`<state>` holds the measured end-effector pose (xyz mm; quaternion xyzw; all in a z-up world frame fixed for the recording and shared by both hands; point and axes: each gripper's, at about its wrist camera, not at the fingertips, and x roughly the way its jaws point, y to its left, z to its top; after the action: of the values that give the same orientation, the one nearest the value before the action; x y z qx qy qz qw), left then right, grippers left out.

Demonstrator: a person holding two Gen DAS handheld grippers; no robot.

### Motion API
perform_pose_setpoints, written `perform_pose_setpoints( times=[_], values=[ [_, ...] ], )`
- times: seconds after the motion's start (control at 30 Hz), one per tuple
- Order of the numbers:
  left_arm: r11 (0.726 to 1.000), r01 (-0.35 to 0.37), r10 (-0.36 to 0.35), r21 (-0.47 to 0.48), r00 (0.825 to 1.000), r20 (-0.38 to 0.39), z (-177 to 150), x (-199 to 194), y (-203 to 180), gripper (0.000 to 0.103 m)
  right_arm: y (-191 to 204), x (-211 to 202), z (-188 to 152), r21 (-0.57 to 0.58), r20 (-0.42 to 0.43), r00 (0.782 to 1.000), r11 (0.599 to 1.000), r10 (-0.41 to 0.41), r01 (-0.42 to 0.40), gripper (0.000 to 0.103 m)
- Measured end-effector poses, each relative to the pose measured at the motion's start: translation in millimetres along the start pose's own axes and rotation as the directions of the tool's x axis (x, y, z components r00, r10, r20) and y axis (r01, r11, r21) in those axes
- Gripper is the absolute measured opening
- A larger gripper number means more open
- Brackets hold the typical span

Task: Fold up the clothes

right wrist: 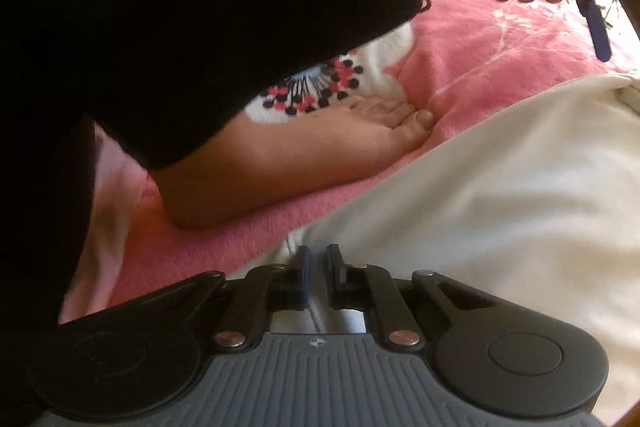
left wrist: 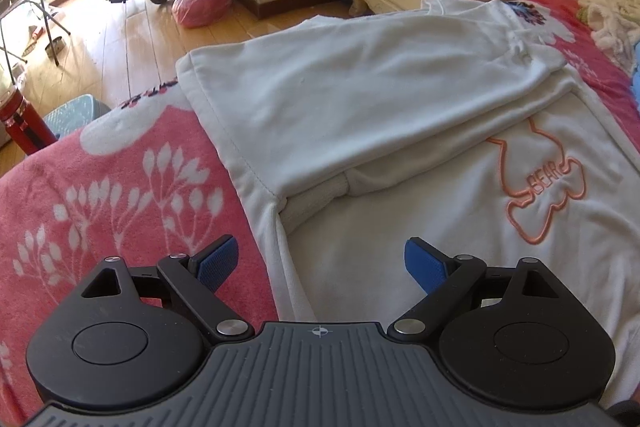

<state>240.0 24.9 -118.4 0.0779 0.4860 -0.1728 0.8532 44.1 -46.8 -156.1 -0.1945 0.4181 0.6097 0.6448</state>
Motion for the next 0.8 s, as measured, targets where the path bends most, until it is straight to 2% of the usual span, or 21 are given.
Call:
perform_pose_setpoints(
  times=[0.03, 0.1, 0.2, 0.27, 0.33, 0.4, 0.47, 0.57, 0.67, 0.8],
  values=[
    [1.000, 0.000, 0.000, -0.001, 1.000, 0.000, 0.2, -0.1, 0.8, 0.091, -3.9, -3.5, 0.9, 0.020, 0.010, 1.000, 1.000, -0.003, 0.002, 0.009],
    [1.000, 0.000, 0.000, -0.002, 1.000, 0.004, 0.3, -0.8, 2.4, 0.091, -15.2, -14.2, 4.6, 0.044, 0.038, 0.997, 0.997, -0.065, 0.063, 0.009],
    [1.000, -0.005, 0.005, -0.003, 1.000, 0.009, 0.2, -1.3, 3.4, 0.091, -32.4, -22.7, 12.6, 0.071, 0.080, 0.981, 0.983, -0.175, 0.170, 0.009],
    [1.000, -0.006, 0.006, -0.006, 1.000, 0.006, -0.2, -0.2, 3.4, 0.091, -40.0, -14.3, 17.8, 0.092, 0.089, 0.973, 0.974, -0.214, 0.206, 0.009],
    [1.000, -0.008, 0.008, -0.001, 1.000, 0.004, -0.9, 0.3, 2.2, 0.091, -36.9, 5.3, 18.4, 0.076, 0.072, 0.980, 0.981, -0.186, 0.180, 0.009],
    [1.000, -0.011, 0.011, 0.004, 1.000, 0.003, -1.5, 1.1, 1.0, 0.091, -17.3, 21.1, 18.1, 0.007, 0.068, 0.989, 0.992, -0.130, 0.130, 0.009],
    [1.000, -0.010, 0.010, 0.007, 1.000, 0.000, -2.3, 1.9, 0.2, 0.091, 4.9, 26.0, 17.9, -0.049, 0.058, 0.998, 0.998, -0.037, 0.039, 0.008],
    [1.000, -0.010, 0.010, 0.007, 1.000, 0.004, -2.1, 1.8, 1.4, 0.091, 27.4, 23.7, 16.8, -0.116, 0.059, 0.998, 0.993, 0.004, 0.002, 0.008],
    [1.000, -0.010, 0.010, 0.007, 1.000, 0.010, -1.0, 1.1, 2.0, 0.091, -3.1, 7.9, 18.8, 0.023, 0.102, 0.990, 0.995, -0.099, 0.097, 0.008],
    [1.000, -0.009, 0.009, 0.009, 1.000, 0.014, -0.9, -0.3, 1.4, 0.091, -51.8, -8.9, 23.3, 0.162, 0.135, 0.943, 0.946, -0.304, 0.282, 0.008]
  ],
)
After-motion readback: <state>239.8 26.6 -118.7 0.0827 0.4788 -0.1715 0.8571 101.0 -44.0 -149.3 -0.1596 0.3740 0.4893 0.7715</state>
